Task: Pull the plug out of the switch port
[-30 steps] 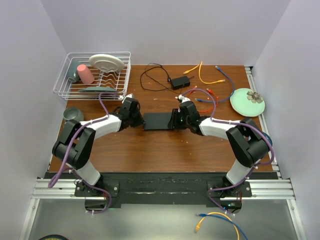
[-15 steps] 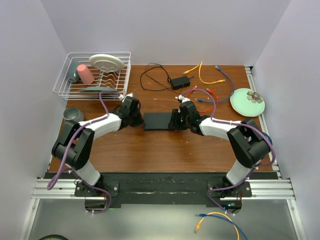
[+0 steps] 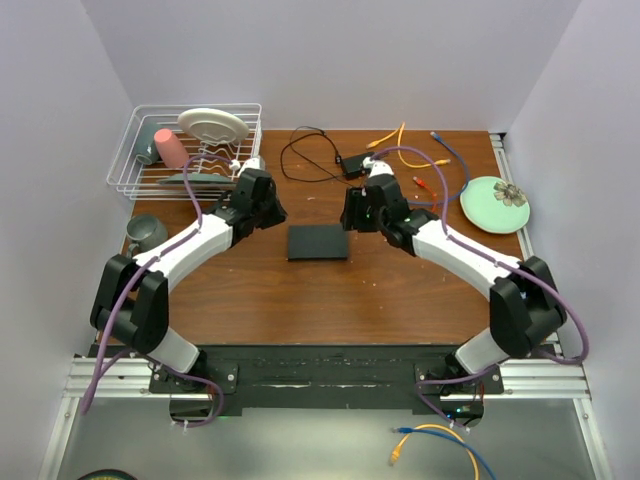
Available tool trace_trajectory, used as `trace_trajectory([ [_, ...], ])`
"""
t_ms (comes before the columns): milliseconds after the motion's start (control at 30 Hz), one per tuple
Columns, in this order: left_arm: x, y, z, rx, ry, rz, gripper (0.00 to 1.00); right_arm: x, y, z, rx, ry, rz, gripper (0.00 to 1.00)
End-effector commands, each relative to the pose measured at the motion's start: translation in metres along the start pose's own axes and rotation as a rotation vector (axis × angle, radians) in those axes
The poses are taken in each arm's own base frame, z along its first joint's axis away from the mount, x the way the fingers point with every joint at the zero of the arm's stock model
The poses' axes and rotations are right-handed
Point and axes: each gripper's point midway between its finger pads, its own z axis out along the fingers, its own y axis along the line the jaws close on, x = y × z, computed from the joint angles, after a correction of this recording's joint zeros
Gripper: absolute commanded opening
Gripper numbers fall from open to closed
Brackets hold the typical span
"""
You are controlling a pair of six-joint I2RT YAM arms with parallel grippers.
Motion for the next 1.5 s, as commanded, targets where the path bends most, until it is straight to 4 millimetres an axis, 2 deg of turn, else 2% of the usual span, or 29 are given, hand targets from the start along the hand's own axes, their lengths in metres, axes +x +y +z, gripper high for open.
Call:
trace_trajectory([
  [0, -0.031, -0.009, -0.019, 0.016, -0.085, 0.044, 0.28, -0.063, 0.009, -0.043, 0.014, -0.157, -0.059, 0.56],
  [67, -0.030, -0.010, -0.019, 0.020, -0.076, 0.062, 0.27, -0.072, 0.013, -0.056, 0.000, -0.185, -0.059, 0.57],
  [100, -0.028, -0.008, -0.020, 0.015, -0.064, 0.067, 0.27, -0.083, 0.017, -0.070, -0.018, -0.224, -0.056, 0.57],
  [167, -0.024, -0.009, -0.021, 0.028, -0.050, 0.088, 0.25, -0.089, 0.019, -0.082, -0.036, -0.254, -0.056, 0.57],
  [200, -0.026, -0.022, -0.026, 0.101, -0.054, 0.098, 0.24, -0.089, 0.019, -0.090, -0.049, -0.269, -0.060, 0.57],
  [267, -0.018, -0.028, -0.031, 0.173, -0.048, 0.125, 0.24, -0.089, 0.022, -0.099, -0.076, -0.281, -0.069, 0.57],
  [300, -0.021, -0.048, -0.043, 0.287, -0.062, 0.130, 0.24, -0.087, 0.019, -0.107, -0.082, -0.295, -0.080, 0.57],
  [333, -0.014, -0.049, -0.046, 0.319, -0.052, 0.138, 0.25, -0.087, 0.021, -0.111, -0.094, -0.311, -0.086, 0.57],
  [400, -0.014, -0.060, -0.058, 0.388, -0.064, 0.161, 0.27, -0.078, 0.016, -0.115, -0.092, -0.319, -0.116, 0.57],
  [433, -0.013, -0.058, -0.059, 0.382, -0.059, 0.165, 0.27, -0.083, 0.022, -0.127, -0.116, -0.363, -0.129, 0.58],
  [533, -0.011, -0.053, -0.063, 0.355, -0.042, 0.204, 0.29, -0.081, 0.023, -0.143, -0.111, -0.432, -0.170, 0.61],
  [567, -0.004, -0.046, -0.062, 0.329, -0.008, 0.228, 0.30, -0.083, 0.020, -0.146, -0.084, -0.452, -0.172, 0.70],
  [600, -0.002, -0.044, -0.062, 0.319, 0.002, 0.243, 0.30, -0.080, 0.022, -0.145, -0.092, -0.467, -0.166, 0.89],
  [633, -0.002, -0.043, -0.063, 0.314, 0.008, 0.256, 0.30, -0.081, 0.022, -0.150, -0.106, -0.485, -0.155, 0.99],
  [733, 0.006, -0.036, -0.068, 0.315, 0.023, 0.300, 0.34, -0.080, 0.029, -0.153, -0.159, -0.524, -0.129, 0.99],
  [767, 0.004, -0.036, -0.074, 0.317, 0.007, 0.311, 0.47, -0.081, 0.029, -0.156, -0.169, -0.539, -0.109, 0.99],
  [800, 0.001, -0.029, -0.073, 0.284, -0.012, 0.308, 0.50, -0.081, 0.029, -0.157, -0.171, -0.548, -0.105, 0.99],
  [833, -0.002, -0.026, -0.076, 0.268, -0.031, 0.310, 0.66, -0.083, 0.028, -0.157, -0.162, -0.555, -0.101, 0.99],
  [867, -0.008, -0.024, -0.083, 0.257, -0.061, 0.312, 0.89, -0.083, 0.025, -0.155, -0.143, -0.551, -0.102, 0.99],
  [900, -0.013, -0.016, -0.083, 0.216, -0.091, 0.308, 0.89, -0.084, 0.021, -0.154, -0.110, -0.535, -0.103, 0.99],
  [933, -0.015, -0.015, -0.086, 0.211, -0.104, 0.305, 0.89, -0.085, 0.008, -0.149, -0.028, -0.526, -0.091, 0.99],
  [1033, -0.026, -0.004, -0.094, 0.142, -0.154, 0.287, 0.90, -0.083, -0.014, -0.137, 0.131, -0.468, -0.089, 0.99],
  [1100, -0.027, 0.010, -0.092, 0.065, -0.161, 0.237, 0.92, -0.079, -0.020, -0.131, 0.171, -0.451, -0.090, 0.99],
  [1200, -0.023, 0.020, -0.083, 0.018, -0.172, 0.169, 0.97, -0.075, -0.020, -0.128, 0.151, -0.470, -0.046, 0.99],
  [1233, -0.023, 0.018, -0.082, 0.024, -0.182, 0.098, 1.00, -0.076, -0.020, -0.131, 0.139, -0.491, -0.030, 0.99],
  [1267, -0.026, 0.018, -0.082, 0.032, -0.206, 0.096, 1.00, -0.068, -0.023, -0.128, 0.133, -0.490, -0.019, 0.99],
  [1300, -0.016, 0.019, -0.079, 0.051, -0.184, 0.115, 1.00, -0.072, -0.018, -0.129, 0.105, -0.523, 0.000, 0.99],
  [1367, -0.015, 0.014, -0.081, 0.102, -0.197, 0.152, 1.00, -0.070, -0.016, -0.132, 0.063, -0.550, 0.024, 0.99],
  [1467, -0.004, 0.023, -0.081, 0.083, -0.161, 0.170, 1.00, -0.072, -0.014, -0.134, 0.046, -0.559, 0.065, 0.99],
])
